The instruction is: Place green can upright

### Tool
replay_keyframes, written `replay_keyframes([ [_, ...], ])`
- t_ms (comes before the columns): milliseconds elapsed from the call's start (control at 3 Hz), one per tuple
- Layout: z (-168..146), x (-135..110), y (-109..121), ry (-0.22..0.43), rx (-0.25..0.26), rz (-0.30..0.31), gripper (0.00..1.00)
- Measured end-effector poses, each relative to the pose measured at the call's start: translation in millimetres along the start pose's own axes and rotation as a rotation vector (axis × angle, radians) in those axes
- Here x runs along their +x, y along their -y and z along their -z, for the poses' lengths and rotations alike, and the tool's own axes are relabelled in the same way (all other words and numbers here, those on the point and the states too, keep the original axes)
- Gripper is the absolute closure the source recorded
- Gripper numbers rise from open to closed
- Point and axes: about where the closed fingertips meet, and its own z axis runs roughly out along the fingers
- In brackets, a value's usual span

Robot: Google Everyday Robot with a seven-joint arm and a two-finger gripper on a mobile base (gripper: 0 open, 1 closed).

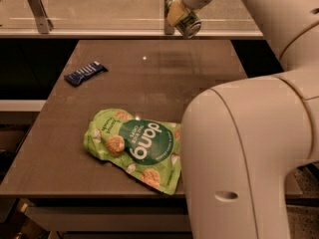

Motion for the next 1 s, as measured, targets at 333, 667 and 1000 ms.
replay_keyframes([
  [333,5.2,11.5,-7.5,0.053,-0.013,0.004,1.0],
  [667,0.0,32.8,-21.5,0.133,-0.037,0.002,1.0],
  [1000,0.0,32.8,-21.5,0.133,-0.037,0.002,1.0],
])
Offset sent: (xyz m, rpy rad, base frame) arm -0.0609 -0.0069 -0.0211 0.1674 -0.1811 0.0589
